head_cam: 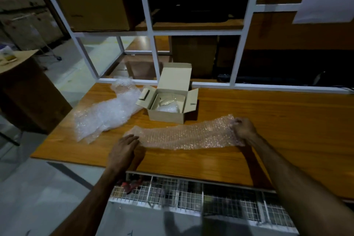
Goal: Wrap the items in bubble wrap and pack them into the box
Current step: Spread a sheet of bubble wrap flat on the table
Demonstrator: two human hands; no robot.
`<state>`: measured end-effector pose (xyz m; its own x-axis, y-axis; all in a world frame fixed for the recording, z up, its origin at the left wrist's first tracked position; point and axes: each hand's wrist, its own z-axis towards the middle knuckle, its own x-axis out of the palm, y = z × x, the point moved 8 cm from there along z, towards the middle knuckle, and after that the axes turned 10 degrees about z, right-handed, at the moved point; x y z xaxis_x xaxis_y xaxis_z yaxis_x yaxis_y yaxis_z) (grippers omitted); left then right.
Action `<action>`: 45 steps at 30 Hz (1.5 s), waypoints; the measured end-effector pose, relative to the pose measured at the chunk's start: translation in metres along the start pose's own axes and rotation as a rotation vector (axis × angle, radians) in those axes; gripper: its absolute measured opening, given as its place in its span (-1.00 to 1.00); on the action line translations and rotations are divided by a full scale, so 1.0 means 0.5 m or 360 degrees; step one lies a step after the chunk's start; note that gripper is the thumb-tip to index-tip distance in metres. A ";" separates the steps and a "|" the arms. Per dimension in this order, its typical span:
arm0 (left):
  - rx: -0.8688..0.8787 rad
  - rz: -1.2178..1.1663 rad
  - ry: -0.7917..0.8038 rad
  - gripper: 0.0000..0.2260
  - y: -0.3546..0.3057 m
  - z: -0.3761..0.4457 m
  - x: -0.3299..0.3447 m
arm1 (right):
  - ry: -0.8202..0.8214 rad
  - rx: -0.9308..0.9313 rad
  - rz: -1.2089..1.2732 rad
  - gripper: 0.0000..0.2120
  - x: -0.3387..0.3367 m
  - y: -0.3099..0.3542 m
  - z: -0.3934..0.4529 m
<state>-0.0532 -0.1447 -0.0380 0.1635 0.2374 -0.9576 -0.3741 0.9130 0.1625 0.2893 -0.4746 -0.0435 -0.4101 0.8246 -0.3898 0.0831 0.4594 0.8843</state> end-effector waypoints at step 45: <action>-0.0597 -0.0187 0.0683 -0.18 -0.072 0.026 0.167 | 0.0018 -0.0495 -0.1262 -0.20 0.056 -0.145 -0.015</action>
<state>-0.0140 -0.1536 -0.1208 -0.1322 -0.0854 -0.9875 -0.6863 0.7267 0.0290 0.2651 -0.4872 -0.1163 -0.2512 0.2932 -0.9225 -0.4851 0.7866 0.3821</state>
